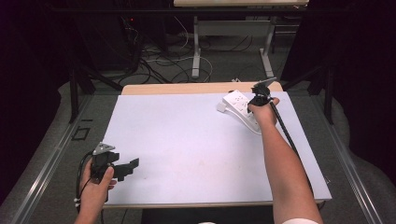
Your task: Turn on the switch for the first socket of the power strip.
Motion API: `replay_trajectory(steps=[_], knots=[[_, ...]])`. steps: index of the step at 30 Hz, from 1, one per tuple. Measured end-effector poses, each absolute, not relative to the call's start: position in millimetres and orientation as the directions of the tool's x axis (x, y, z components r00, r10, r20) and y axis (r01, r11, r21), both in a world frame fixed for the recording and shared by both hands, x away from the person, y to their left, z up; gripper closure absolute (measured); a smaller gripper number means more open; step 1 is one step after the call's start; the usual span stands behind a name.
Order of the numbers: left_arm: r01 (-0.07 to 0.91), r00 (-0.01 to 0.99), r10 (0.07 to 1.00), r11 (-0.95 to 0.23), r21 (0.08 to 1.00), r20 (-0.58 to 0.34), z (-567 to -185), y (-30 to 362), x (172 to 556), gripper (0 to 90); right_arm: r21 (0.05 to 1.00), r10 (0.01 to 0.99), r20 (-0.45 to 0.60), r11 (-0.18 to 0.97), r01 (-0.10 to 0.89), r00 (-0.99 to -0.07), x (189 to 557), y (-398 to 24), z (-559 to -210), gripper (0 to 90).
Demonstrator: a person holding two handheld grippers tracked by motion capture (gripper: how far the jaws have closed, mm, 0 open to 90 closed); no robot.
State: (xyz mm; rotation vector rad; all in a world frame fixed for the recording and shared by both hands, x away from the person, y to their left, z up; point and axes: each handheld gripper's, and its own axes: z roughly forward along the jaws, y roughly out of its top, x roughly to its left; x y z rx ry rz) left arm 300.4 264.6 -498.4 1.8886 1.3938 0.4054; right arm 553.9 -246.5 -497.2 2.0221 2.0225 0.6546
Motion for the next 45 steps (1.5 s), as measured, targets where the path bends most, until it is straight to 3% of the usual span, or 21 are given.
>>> replay_trajectory(steps=[14,34,45], knots=[[0.683,0.361,0.916,-0.133,0.718,-0.174,-499.0,264.0,300.6,15.2,0.439,0.987,0.155,-0.026,0.898,-0.048,554.4,-240.6,-502.2,88.4],[0.683,0.363,0.916,-0.135,0.717,-0.173,-499.4,263.7,300.6,15.2,0.42,0.993,0.099,0.011,0.907,-0.058,555.2,-240.0,-506.2,89.6],[0.685,0.363,0.915,-0.135,0.716,-0.175,-499.8,262.8,300.8,15.1,0.438,0.99,0.125,0.002,0.899,-0.063,554.7,-241.0,-507.5,89.6]])
